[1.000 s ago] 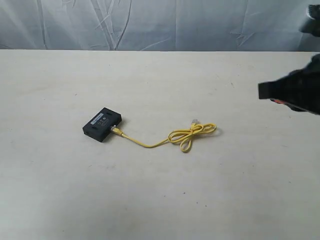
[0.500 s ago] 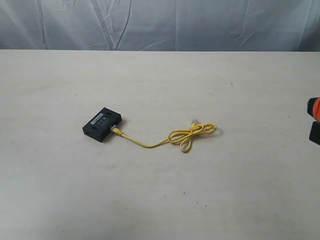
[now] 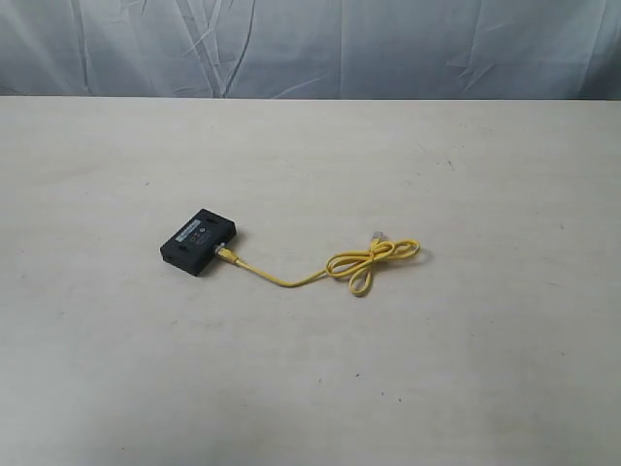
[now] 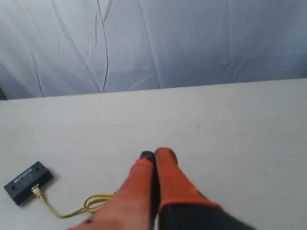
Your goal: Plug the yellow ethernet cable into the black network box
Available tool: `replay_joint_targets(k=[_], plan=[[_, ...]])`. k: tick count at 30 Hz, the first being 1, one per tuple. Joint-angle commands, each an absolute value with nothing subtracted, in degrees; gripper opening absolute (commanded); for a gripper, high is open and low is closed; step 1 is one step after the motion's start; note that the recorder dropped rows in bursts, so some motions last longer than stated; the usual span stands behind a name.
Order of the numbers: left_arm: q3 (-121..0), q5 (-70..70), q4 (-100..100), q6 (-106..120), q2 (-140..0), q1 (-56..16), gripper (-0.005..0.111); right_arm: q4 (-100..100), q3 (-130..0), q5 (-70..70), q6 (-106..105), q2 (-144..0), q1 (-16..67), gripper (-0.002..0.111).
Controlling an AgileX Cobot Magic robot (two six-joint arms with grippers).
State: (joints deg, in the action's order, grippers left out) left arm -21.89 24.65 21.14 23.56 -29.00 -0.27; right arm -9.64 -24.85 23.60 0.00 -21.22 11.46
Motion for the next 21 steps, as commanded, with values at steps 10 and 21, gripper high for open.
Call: replay_joint_targets(k=[10,21], plan=[[-21.7,24.4,21.2,23.5,-28.6,-0.2,0.0,-3.9,-8.0,23.3,-0.4,0.0,3.0,0.0],[-21.7,24.4,20.9,23.5,-28.3,-0.2,0.0,-4.0,-3.4,23.7,-0.4,0.0,2.3,0.0]])
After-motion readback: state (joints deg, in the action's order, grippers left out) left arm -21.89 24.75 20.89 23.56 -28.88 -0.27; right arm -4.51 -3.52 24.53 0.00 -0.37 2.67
